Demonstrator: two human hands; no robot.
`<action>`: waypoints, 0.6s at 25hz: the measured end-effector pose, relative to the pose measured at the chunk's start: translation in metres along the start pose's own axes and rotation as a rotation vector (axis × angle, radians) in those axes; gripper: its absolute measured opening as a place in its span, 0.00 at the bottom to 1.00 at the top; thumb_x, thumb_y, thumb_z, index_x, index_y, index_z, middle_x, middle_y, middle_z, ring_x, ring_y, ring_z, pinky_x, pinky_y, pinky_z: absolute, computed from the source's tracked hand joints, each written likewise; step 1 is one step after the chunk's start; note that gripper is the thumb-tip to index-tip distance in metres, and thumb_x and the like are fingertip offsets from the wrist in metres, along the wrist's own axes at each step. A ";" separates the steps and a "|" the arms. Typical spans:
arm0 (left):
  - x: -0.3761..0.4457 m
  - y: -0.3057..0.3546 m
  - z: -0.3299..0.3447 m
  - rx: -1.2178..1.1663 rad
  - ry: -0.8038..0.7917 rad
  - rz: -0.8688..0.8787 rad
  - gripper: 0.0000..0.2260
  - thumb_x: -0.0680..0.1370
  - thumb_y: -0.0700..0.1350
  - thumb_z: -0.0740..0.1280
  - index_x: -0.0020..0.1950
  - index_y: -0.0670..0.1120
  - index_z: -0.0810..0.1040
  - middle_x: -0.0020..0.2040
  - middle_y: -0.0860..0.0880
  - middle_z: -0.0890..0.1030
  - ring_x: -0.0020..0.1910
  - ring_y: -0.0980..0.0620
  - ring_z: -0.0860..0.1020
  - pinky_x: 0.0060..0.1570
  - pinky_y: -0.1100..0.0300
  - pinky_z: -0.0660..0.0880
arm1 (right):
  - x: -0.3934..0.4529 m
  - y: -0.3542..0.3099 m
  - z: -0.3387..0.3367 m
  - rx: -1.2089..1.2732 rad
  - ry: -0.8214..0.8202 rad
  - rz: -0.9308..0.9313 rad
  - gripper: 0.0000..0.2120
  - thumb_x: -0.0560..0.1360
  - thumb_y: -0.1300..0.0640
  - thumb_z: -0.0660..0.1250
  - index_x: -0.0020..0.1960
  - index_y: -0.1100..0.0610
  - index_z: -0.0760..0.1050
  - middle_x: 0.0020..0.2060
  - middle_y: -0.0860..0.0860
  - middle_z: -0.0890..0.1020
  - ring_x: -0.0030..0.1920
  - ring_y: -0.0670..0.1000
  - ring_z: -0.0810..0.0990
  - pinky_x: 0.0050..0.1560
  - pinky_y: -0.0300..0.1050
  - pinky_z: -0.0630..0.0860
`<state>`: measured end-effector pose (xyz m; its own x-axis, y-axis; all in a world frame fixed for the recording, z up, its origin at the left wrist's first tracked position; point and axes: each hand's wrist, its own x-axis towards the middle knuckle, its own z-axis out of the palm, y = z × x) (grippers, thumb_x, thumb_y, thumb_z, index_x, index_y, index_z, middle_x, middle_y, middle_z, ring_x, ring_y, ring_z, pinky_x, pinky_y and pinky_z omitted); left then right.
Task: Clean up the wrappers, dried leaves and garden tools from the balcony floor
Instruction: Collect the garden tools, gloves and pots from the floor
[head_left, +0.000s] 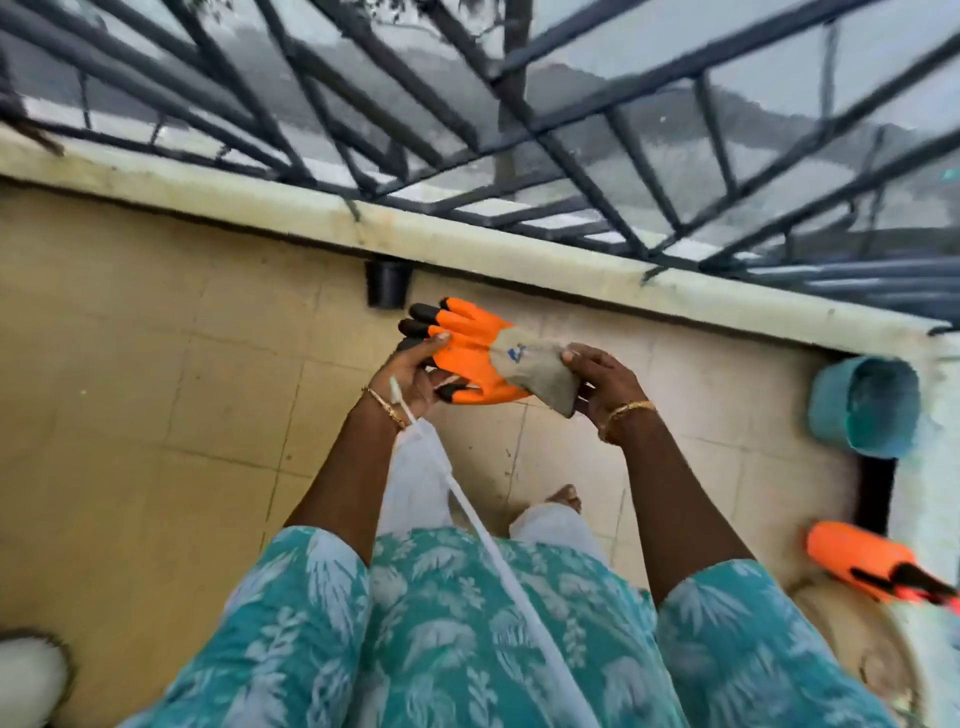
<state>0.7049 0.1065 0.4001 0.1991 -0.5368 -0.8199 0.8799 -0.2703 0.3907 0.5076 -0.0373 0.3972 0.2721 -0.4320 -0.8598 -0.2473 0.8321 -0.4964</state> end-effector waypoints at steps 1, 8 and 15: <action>-0.007 -0.016 0.021 0.044 -0.017 -0.018 0.08 0.78 0.46 0.63 0.53 0.46 0.77 0.44 0.46 0.85 0.41 0.50 0.84 0.39 0.55 0.81 | -0.009 0.005 -0.028 0.070 0.055 -0.019 0.06 0.72 0.65 0.69 0.45 0.55 0.77 0.37 0.51 0.82 0.39 0.51 0.79 0.40 0.44 0.77; -0.031 -0.163 0.157 0.402 -0.068 -0.086 0.05 0.80 0.48 0.63 0.52 0.48 0.76 0.45 0.48 0.83 0.46 0.49 0.81 0.40 0.52 0.81 | -0.097 0.043 -0.234 0.300 0.313 -0.125 0.11 0.71 0.74 0.65 0.38 0.60 0.75 0.24 0.49 0.80 0.36 0.53 0.77 0.37 0.43 0.79; -0.027 -0.277 0.297 0.760 -0.114 -0.128 0.05 0.79 0.43 0.65 0.44 0.45 0.73 0.39 0.46 0.80 0.39 0.48 0.78 0.40 0.48 0.79 | -0.157 0.080 -0.381 0.397 0.711 -0.168 0.12 0.71 0.66 0.70 0.35 0.52 0.75 0.34 0.51 0.77 0.42 0.56 0.76 0.46 0.58 0.79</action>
<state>0.3280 -0.0413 0.4387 0.0337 -0.5322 -0.8459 0.3480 -0.7872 0.5092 0.0910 -0.0355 0.4467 -0.4096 -0.5672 -0.7145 0.1267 0.7403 -0.6603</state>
